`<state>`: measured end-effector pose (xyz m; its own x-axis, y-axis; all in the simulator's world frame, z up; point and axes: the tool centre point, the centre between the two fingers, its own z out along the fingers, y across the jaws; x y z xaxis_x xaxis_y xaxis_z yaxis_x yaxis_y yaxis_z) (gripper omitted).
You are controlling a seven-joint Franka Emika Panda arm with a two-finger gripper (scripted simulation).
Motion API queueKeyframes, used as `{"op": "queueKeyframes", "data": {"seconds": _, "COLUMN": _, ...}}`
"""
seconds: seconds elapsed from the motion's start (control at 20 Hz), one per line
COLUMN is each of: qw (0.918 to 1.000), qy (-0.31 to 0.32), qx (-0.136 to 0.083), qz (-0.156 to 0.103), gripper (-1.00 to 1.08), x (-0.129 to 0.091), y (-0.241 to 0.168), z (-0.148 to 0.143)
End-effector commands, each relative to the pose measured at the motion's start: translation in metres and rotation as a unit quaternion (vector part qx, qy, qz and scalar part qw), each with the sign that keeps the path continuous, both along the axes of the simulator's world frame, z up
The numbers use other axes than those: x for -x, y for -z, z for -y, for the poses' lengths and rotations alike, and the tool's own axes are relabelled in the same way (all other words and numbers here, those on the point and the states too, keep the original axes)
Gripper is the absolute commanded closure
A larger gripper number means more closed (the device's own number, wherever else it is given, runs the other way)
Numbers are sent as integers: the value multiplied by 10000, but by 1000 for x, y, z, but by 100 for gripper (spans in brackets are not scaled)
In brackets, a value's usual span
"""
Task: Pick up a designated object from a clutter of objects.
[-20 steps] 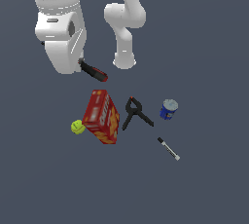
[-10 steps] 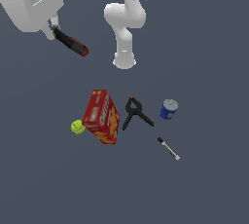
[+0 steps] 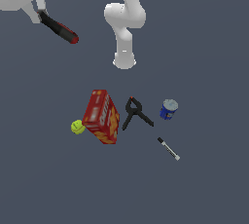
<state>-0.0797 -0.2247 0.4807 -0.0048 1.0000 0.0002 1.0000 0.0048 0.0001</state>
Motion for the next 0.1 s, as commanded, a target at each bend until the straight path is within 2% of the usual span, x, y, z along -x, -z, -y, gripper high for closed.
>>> {"op": "queueKeyframes", "data": {"seconds": 0.0, "qw": 10000, "qy": -4, "qx": 0, "qz": -1, "gripper": 108, "x": 0, "y": -2, "z": 1}}
{"op": "queueKeyframes", "data": {"seconds": 0.05, "qw": 10000, "qy": -4, "qx": 0, "qz": -1, "gripper": 108, "x": 0, "y": -2, "z": 1}}
